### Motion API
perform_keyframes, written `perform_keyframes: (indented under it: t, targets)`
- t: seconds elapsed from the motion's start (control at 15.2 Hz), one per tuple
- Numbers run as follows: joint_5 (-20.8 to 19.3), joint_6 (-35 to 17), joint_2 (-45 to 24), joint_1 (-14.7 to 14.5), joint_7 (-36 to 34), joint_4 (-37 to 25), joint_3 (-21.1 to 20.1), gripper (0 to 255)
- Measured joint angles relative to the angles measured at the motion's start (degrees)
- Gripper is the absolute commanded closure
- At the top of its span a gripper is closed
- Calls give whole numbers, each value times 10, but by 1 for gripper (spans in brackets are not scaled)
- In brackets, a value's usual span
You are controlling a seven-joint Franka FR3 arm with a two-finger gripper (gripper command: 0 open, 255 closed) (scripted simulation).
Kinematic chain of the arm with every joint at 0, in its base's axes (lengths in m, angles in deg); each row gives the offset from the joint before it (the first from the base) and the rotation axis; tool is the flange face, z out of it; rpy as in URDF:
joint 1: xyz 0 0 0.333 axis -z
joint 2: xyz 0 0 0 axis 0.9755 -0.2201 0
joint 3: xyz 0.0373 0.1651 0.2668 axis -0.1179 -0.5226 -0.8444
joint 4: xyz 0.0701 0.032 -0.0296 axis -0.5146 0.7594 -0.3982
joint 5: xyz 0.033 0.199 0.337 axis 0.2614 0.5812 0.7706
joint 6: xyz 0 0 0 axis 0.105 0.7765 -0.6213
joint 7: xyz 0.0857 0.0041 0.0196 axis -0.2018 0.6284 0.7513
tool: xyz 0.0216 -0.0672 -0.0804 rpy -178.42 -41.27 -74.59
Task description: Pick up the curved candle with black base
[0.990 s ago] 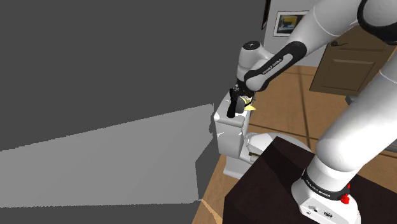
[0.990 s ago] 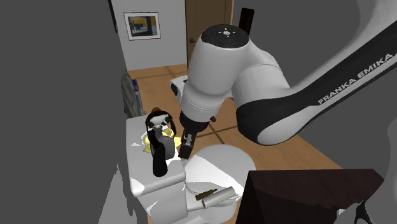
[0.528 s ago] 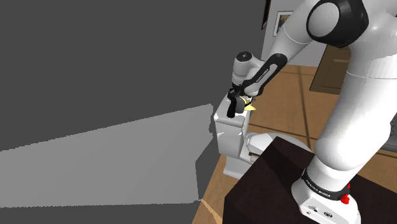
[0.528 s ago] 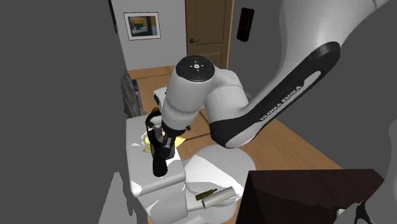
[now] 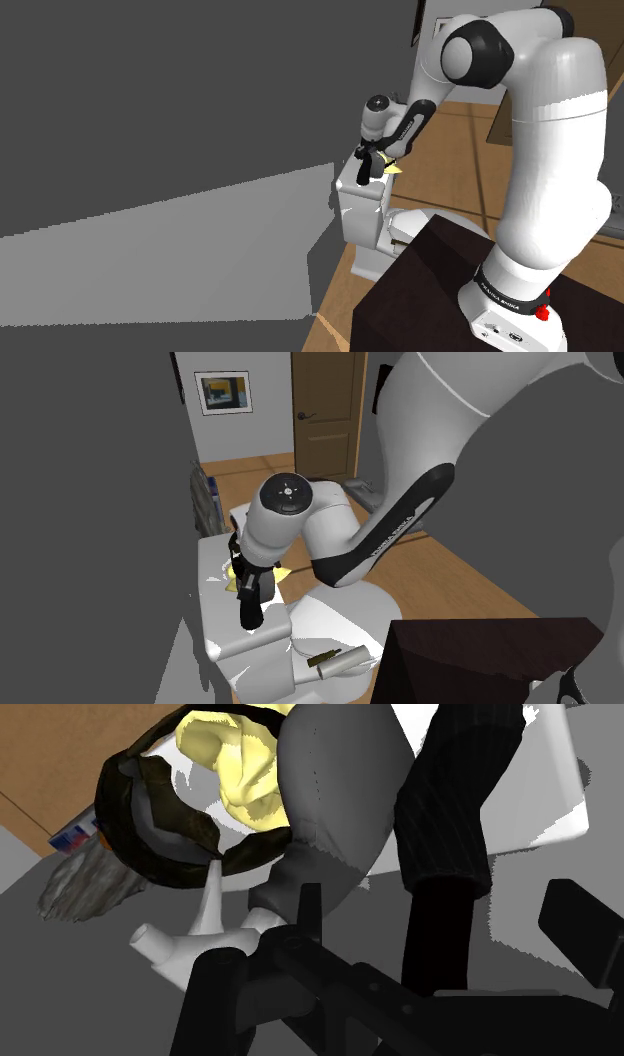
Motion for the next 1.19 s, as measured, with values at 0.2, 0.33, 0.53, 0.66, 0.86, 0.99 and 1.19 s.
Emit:
perform_keyframes:
  t: [0.2,0.33,0.53,0.66,0.86,0.99,1.19]
  targets:
    - [-24,-16,-22,-16,-33,-7,18,0]
    - [-35,-26,-36,-22,-48,-11,28,0]
    - [-40,-30,-41,-25,-55,-13,32,255]
    - [-41,-30,-41,-26,-56,-13,33,255]
    - [-40,-30,-41,-26,-55,-14,32,255]
    - [-40,-30,-41,-26,-55,-14,32,255]
    - [-31,-23,-32,-19,-43,-10,24,255]
